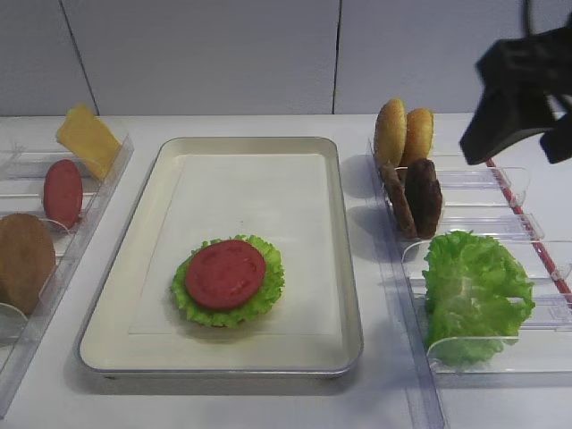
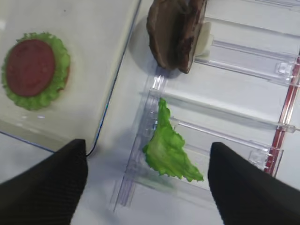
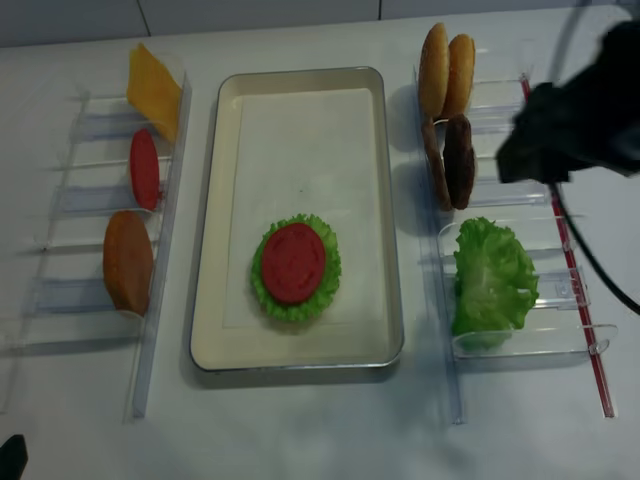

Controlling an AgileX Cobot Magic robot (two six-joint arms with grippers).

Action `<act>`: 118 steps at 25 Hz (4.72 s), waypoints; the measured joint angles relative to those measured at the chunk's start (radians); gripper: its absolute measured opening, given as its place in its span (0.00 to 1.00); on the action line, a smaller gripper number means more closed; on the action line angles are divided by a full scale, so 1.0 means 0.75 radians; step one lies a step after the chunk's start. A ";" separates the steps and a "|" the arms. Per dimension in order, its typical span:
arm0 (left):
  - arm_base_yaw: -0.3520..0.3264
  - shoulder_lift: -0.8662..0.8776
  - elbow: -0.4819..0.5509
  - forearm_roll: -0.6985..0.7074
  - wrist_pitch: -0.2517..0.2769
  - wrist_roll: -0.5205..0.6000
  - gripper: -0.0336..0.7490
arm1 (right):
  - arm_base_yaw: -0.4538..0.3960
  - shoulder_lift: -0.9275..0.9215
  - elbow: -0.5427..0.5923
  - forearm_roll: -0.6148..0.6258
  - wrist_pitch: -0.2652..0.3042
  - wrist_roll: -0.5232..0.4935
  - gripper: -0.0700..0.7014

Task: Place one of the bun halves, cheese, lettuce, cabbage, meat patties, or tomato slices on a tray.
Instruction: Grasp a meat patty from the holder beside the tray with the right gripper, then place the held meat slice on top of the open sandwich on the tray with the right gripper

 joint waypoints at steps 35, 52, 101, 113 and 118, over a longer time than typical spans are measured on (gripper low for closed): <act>0.000 0.000 0.000 0.000 0.000 0.000 0.42 | 0.241 0.917 -0.549 -0.311 -0.050 0.368 0.77; 0.000 0.000 0.000 0.000 0.000 0.000 0.42 | 0.241 0.934 -0.556 -0.397 -0.005 0.399 0.31; 0.000 0.000 0.000 0.000 0.000 0.000 0.42 | 0.241 0.547 0.207 1.555 -0.346 -0.947 0.30; 0.000 0.000 0.000 0.000 0.000 0.000 0.42 | 0.241 0.805 0.225 1.802 -0.351 -1.056 0.30; 0.000 0.000 0.000 0.000 0.000 0.000 0.42 | 0.241 0.835 0.225 1.827 -0.351 -1.076 0.30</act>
